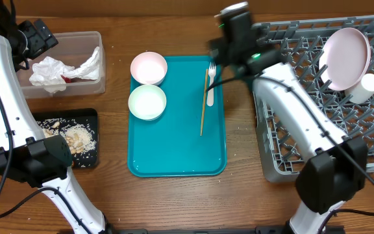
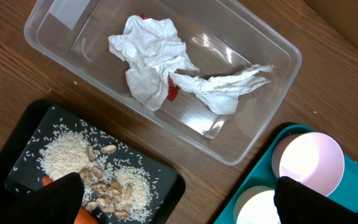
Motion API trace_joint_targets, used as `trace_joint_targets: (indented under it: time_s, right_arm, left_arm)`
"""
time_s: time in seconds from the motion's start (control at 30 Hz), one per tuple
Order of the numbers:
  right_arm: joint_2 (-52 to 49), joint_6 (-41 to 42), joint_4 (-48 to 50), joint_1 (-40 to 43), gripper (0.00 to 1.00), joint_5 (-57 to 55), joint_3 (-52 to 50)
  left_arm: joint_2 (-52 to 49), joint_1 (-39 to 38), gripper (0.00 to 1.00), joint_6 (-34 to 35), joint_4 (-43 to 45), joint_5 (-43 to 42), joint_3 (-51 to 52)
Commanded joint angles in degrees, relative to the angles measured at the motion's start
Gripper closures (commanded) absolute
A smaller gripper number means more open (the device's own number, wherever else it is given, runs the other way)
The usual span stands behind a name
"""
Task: Sort waste into correct bins and load items into the dishwasher rack
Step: 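Reach the right gripper to the front white bowl and grasp it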
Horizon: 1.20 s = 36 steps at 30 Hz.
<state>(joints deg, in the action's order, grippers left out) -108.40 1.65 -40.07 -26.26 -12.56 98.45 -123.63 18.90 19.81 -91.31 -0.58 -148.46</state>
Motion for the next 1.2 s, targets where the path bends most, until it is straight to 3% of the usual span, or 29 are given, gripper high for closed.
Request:
trace_joint_targets:
  time_s: [0.0,0.07,0.17,0.3,0.47,0.6,0.9,1.0,1.17]
  right_arm:
    - [0.98,5.88,-0.17,-4.02,0.0,32.57,0.83]
    - [0.96,5.88,-0.33,-6.67,0.0,37.97,0.81]
    - [0.39,6.78,-0.39,-9.88,0.0,32.74,-0.33]
    - [-2.62,19.45,-0.66,-11.96,0.0,20.96,-0.7]
    - [-9.77,27.26,0.11,-12.31,0.0,24.11,-0.7]
    - [-12.46,27.04,-0.63,-12.37,0.0,25.62,-0.7]
    - [-8.11,16.52,0.7,-13.16,0.0,23.78,-0.46]
    - [-8.57,10.43,1.66,-15.85,0.07,24.06,-0.48]
    - [-12.55,6.86,4.94,-22.08,0.33,17.46,-0.52]
  left_arm:
    - [2.14,0.44,0.0,1.01,-0.09,0.61,0.24]
    - [2.14,0.44,0.0,1.01,-0.07,0.61,0.24]
    - [2.14,0.44,0.0,0.98,-0.09,0.61,0.24]
    - [2.14,0.44,0.0,1.01,-0.09,0.61,0.24]
    - [2.14,0.44,0.0,0.98,-0.09,0.61,0.24]
    - [2.14,0.42,0.0,1.01,-0.07,0.61,0.24]
    - [2.14,0.42,0.0,1.01,-0.09,0.61,0.24]
    - [2.16,0.44,0.0,0.98,-0.09,0.61,0.24]
    - [2.14,0.42,0.0,1.01,-0.07,0.61,0.24]
